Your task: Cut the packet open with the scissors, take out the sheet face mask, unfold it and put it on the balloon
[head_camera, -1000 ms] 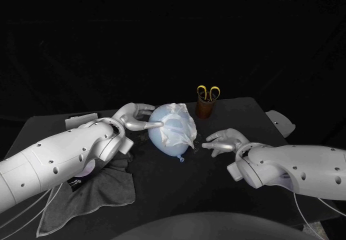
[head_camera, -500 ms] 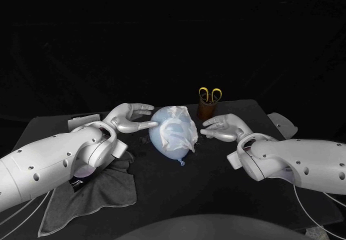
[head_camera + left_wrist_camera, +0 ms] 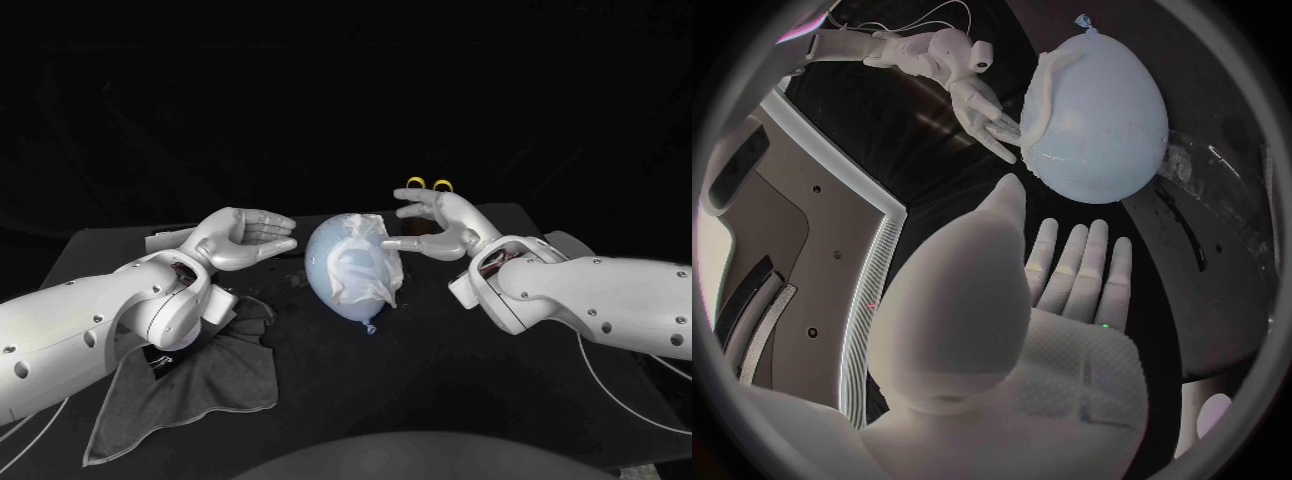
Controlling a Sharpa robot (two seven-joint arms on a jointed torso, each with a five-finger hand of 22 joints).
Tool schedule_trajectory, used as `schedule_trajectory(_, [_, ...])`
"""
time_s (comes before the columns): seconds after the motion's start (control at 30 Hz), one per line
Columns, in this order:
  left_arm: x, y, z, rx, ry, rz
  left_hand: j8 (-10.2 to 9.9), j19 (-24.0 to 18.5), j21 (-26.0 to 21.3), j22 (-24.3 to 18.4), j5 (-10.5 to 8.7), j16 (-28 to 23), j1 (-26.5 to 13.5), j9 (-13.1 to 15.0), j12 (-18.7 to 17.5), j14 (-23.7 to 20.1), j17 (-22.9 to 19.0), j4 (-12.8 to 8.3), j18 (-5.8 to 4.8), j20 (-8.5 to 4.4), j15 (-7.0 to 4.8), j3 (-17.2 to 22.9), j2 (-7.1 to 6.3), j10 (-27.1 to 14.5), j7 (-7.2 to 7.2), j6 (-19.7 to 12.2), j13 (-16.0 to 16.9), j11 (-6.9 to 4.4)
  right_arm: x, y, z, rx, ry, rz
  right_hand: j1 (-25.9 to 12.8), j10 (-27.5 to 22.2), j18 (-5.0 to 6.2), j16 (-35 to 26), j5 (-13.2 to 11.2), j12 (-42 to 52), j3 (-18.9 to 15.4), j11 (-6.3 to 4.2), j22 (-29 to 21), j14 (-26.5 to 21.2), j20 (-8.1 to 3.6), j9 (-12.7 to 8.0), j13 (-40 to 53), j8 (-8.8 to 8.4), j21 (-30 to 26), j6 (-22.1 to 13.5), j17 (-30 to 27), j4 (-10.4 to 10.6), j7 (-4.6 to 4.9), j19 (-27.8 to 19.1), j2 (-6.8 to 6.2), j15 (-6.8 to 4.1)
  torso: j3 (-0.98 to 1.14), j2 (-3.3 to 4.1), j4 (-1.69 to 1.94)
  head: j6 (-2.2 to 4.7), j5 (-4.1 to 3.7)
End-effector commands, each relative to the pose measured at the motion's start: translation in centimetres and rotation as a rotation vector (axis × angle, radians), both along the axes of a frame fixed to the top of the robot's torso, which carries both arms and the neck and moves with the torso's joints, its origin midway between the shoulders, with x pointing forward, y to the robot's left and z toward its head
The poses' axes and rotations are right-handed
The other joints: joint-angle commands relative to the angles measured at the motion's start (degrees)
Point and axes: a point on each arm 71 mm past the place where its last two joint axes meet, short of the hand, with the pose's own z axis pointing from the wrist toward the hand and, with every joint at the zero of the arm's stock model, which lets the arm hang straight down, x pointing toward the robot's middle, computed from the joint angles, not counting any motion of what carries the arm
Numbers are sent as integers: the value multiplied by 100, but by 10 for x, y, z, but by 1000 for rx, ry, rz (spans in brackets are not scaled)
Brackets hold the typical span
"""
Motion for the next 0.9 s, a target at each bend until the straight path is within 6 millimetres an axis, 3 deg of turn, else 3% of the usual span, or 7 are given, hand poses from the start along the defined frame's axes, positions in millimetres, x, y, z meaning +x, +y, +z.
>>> schedule_trajectory(0.03, [-3, 3, 6, -28, -48, 22, 110, 496, 266, 102, -32, 270, 50, 13, 111, 315, 129, -25, 54, -20, -99, 110, 121, 324, 429, 163, 37, -71, 3, 16, 4, -137, -27, 162, 521, -834, -172, -99, 77, -89, -981, -140, -237, -703, 32, -133, -57, -175, -58, -447, -191, 1087, -136, -380, -548, 123, 2, -5, -5, 23, 53])
schedule_trajectory(0.07, [-4, 4, 6, -26, -51, 27, 138, 608, 330, 125, -37, 367, 67, 15, 156, 405, 174, -33, 97, -26, -134, 138, 143, 436, 411, 205, 47, -114, 5, 20, 6, -162, -23, 188, 652, -1397, -226, -148, 42, -145, -1261, -195, -370, -1155, 34, -223, -102, -271, -85, -749, -298, 1194, -269, -582, -888, 179, 4, -8, -5, 29, 82])
schedule_trajectory(0.23, [-11, 8, 6, -13, -51, 43, 324, 1693, 1030, 420, -31, 1478, 174, 24, 468, 1542, 695, -85, 631, -168, -525, 314, 192, 1143, 211, 467, 130, -379, 13, 38, 8, -283, -19, 290, 551, -2416, -271, -216, 45, -200, -1375, -440, -445, -2024, 41, -409, -160, -459, -87, -1360, -503, 1204, -704, -713, -974, 147, 11, -8, -6, 33, 109])
schedule_trajectory(0.37, [-18, 6, 1, 1, -5, 24, 457, 2758, 2129, 977, -34, 2634, 164, 6, 834, 2557, 1297, -44, 670, -707, -903, 528, 197, 1928, 35, 687, 256, -667, 21, 49, 9, -363, -17, 346, 510, -2604, -278, -236, 50, -181, -1389, -583, -498, -2296, 43, -466, -149, -513, -98, -1547, -566, 1202, -959, -794, -989, 117, 10, -6, 1, 37, 159])
schedule_trajectory(0.53, [-28, 0, -7, 10, 58, -2, 548, 3110, 2974, 1472, -11, 3541, 15, -3, 1076, 3136, 1845, -41, 660, -974, -1088, 713, 160, 2352, -100, 889, 398, -841, 29, 59, 9, -427, -3, 391, 490, -2666, -277, -241, 49, -179, -1396, -582, -525, -2344, 44, -498, -146, -528, -102, -1638, -578, 1204, -998, -832, -995, 122, 5, 3, -4, 28, 185])
schedule_trajectory(0.8, [-36, -6, -18, 37, 135, 18, 586, 3493, 4332, 2703, -36, 5330, -472, -38, 1535, 4221, 4424, -25, 563, -1122, -1221, 865, 89, 2559, -204, 1025, 819, -976, 39, 66, 7, -469, 50, 422, 399, -2656, -272, -232, 48, -142, -1396, -276, -535, -2337, 43, -524, -126, -538, -99, -1730, -574, 1203, -909, -851, -996, 173, 4, 2, -3, -43, 205])
schedule_trajectory(0.9, [-38, -9, -21, 49, 158, 35, 587, 3676, 4675, 3127, -37, 5406, -555, -46, 1473, 4324, 4533, -18, 510, -1140, -1228, 901, 47, 2480, -203, 1031, 821, -968, 42, 68, 5, -477, 69, 428, 430, -2636, -270, -229, 55, -128, -1390, -232, -535, -2332, 43, -511, -119, -529, -97, -1702, -573, 1203, -838, -850, -991, 182, -1, -7, -12, -81, 213])
